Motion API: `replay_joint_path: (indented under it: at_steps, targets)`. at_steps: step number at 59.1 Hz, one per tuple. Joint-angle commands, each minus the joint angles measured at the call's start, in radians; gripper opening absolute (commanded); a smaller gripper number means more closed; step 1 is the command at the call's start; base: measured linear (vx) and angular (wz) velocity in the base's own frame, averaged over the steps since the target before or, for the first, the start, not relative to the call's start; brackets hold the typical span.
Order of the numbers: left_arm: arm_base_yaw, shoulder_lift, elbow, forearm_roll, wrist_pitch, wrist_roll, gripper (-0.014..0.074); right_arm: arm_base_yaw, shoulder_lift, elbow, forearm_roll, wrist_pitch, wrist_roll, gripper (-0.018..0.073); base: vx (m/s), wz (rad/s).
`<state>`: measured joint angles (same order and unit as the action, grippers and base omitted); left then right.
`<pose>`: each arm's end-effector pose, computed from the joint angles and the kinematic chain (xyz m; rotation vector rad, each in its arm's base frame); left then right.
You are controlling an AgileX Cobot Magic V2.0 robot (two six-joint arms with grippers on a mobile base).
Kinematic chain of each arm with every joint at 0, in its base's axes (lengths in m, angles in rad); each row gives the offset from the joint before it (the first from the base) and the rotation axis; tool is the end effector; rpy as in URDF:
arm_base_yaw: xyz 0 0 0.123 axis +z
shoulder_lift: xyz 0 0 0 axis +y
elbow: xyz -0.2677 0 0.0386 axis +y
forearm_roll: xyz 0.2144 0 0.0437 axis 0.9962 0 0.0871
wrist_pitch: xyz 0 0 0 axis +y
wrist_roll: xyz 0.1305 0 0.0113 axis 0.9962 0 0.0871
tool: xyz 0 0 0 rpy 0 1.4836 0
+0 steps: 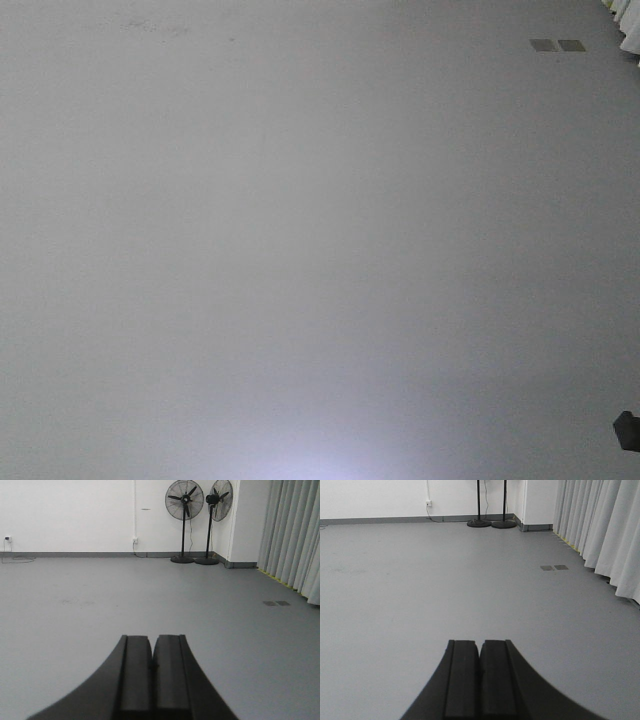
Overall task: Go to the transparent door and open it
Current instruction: 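Drive the base forward across the grey floor toward the wall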
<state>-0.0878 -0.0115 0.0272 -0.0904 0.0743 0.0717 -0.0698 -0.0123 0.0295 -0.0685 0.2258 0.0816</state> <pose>0.0775 -0.0077 0.1984 0.0598 1.5728 -0.0886 0.0760 -0.0073 0.1779 0.0843 1.7243 -0.0538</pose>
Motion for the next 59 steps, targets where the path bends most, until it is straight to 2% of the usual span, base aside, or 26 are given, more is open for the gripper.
replay_joint_path:
  at_steps: [1,33,59]
  targets:
    - [-0.004,-0.003,0.030,-0.007,-0.081,-0.001,-0.0002,0.002,-0.002,0.014,0.000,-0.080,-0.003,-0.0005,0.01,-0.02]
    - [-0.004,-0.003,0.030,-0.007,-0.081,-0.001,-0.0002,0.002,-0.002,0.014,0.000,-0.080,-0.003,-0.0005,0.05,0.00]
    - [-0.004,-0.003,0.030,-0.007,-0.081,-0.001,-0.0002,0.002,-0.002,0.014,0.000,-0.080,-0.003,-0.0005,0.22,-0.07]
